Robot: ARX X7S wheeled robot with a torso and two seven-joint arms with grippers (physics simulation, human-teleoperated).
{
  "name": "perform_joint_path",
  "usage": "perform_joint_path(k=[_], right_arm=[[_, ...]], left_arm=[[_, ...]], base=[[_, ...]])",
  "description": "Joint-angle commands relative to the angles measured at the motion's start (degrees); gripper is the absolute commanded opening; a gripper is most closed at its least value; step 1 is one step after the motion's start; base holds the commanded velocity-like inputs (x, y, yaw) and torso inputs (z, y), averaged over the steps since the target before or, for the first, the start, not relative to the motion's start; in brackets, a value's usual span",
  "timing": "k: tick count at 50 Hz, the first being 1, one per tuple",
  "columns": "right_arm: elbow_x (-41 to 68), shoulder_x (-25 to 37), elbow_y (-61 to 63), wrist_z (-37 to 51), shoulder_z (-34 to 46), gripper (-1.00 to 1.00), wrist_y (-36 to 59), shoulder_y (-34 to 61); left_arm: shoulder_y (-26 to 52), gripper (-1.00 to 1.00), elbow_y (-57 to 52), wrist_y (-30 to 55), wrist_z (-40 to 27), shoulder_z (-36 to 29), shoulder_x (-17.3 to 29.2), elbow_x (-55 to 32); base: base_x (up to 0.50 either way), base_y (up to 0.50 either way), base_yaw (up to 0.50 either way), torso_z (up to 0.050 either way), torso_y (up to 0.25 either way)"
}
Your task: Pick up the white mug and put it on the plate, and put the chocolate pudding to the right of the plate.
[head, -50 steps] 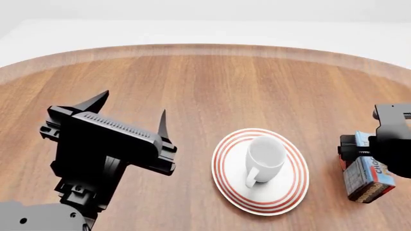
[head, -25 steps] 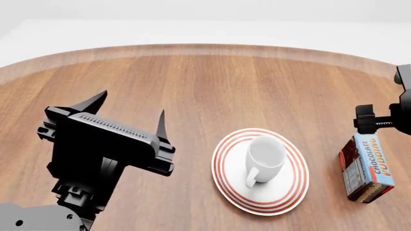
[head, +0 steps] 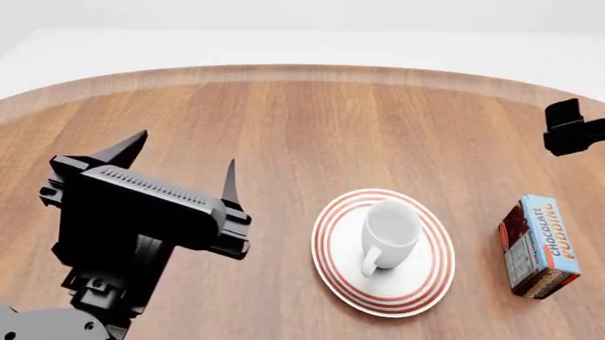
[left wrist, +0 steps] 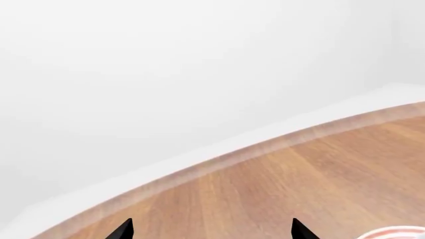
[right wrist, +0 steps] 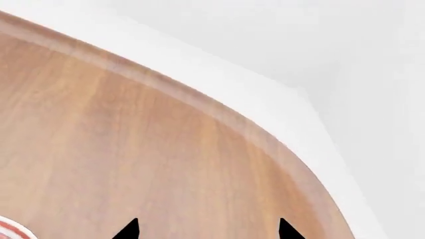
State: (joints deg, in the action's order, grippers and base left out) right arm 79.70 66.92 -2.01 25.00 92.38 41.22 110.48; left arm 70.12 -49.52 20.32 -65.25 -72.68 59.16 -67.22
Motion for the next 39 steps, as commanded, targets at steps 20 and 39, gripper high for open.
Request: perform_joint_path(k=[20,39], right_arm=[[1.9,19.4,45.4,13.2,-8.7,1.00,-7.5,7.7],[-1.3,23.0,56.1,19.5,-7.0,1.00,-17.9,3.6]], left_arm=[[5.1,1.00,-5.1,2.6,-3.8,4.2,2.3,-1.6],[3.0,1.00,-7.5,-0.2,-9.0,5.5,9.9,2.3]], base=[[0.00,0.00,0.00,0.000,0.000],[0.00,0.00,0.00,0.000,0.000]])
